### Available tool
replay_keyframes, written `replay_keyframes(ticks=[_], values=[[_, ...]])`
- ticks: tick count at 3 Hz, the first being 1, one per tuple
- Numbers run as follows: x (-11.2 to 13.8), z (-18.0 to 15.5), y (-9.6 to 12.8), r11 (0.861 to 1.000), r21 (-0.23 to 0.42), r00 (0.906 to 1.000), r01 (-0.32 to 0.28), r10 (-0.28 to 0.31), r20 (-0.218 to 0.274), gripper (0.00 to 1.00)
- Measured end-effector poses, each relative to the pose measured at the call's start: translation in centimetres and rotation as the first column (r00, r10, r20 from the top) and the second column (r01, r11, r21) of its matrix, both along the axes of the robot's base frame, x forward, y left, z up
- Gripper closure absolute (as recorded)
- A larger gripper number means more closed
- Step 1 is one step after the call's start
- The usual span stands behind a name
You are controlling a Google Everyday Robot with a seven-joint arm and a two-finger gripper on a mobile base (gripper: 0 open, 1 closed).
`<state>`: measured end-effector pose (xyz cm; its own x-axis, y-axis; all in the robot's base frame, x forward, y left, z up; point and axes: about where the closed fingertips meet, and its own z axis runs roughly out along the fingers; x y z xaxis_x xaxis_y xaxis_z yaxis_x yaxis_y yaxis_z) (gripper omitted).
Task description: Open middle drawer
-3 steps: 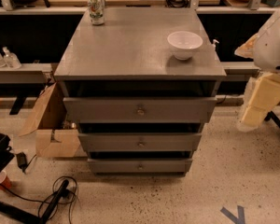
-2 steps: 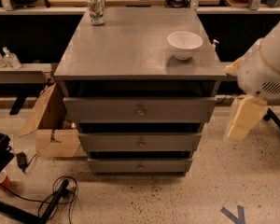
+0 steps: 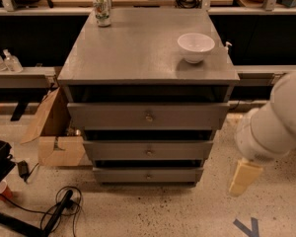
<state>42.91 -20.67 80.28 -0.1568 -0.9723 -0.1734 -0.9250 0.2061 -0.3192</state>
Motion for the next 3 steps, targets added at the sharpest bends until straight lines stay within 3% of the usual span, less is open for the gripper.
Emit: replay_keyframes(ticks=[1, 2, 3], values=[[0.3, -5.0, 0.7, 0.999, -0.036, 0.9988, -0.025, 0.027, 0.042, 0.0], [2.9, -6.8, 1.9, 0.996, -0.077, 0.9871, -0.041, 0.053, 0.151, 0.0], [2.9, -6.8, 1.9, 0.996, -0.076, 0.9873, -0.042, 0.053, 0.15, 0.0]])
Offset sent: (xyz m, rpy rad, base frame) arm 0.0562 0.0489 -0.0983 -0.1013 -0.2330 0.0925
